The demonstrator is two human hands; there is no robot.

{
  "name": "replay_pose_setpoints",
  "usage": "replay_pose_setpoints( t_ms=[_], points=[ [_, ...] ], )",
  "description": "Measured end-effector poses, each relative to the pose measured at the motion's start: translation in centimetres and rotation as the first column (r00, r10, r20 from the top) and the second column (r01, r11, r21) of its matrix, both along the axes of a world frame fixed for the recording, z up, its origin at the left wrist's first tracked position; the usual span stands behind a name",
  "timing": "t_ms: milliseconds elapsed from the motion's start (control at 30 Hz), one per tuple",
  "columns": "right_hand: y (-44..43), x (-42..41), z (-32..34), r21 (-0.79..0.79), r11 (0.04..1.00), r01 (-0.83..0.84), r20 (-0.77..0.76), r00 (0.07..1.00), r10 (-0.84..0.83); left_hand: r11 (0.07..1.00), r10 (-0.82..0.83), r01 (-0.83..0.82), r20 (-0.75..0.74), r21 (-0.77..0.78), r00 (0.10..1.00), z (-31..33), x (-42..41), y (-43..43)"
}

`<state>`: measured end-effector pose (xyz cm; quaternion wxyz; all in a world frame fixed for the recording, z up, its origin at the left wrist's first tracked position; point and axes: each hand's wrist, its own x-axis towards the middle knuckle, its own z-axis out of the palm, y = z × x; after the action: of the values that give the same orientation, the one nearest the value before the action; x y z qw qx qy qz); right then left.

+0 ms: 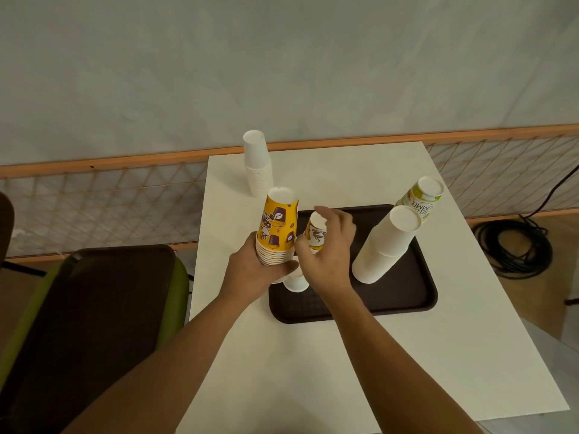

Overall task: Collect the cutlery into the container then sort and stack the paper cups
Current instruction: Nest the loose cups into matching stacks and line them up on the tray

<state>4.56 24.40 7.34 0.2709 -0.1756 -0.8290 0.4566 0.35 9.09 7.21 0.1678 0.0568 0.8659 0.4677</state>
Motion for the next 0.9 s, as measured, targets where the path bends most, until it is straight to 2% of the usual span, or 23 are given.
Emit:
replay_pose_setpoints(
  t_ms=[100,233,333,467,800,900],
  points=[
    [-0.4,-0.3,2.8,-0.027,0.981,-0.19,0.063,0.98,0.191,1.0,-0.025,0.025,0.006,0.012,1.0,0.4,0.1,-0.1],
    [0.3,-1.4,5.2,-0.114,0.948,-0.298,0.193,0.929,0.315,1.0,-0.031,0.031,0.019,0.005,0.999,0.6,0.1,0.0],
    [1.2,-1.8,6.1,-0.174,0.902,-0.395,0.3,0.851,0.431,0.999,-0.039,0.039,0.0,-0.03,0.999,0.8,0.3,-0.1],
    [1.1,-1.8,6.3,-0.139,0.929,-0.343,0.288,0.883,0.37,0.998,-0.039,0.038,-0.016,-0.05,0.999,1.0,0.6,-0.2],
    [0.5,-1.5,7.3,-0.196,0.964,-0.182,0.166,0.962,0.215,0.984,-0.075,0.063,-0.069,-0.165,0.995,1.6,0.6,-0.6],
    [0.8,-1.4,8.0,-0.264,0.956,-0.128,0.097,0.983,0.158,0.98,-0.087,0.071,-0.081,-0.186,0.993,1.5,0.6,-0.6]
  ],
)
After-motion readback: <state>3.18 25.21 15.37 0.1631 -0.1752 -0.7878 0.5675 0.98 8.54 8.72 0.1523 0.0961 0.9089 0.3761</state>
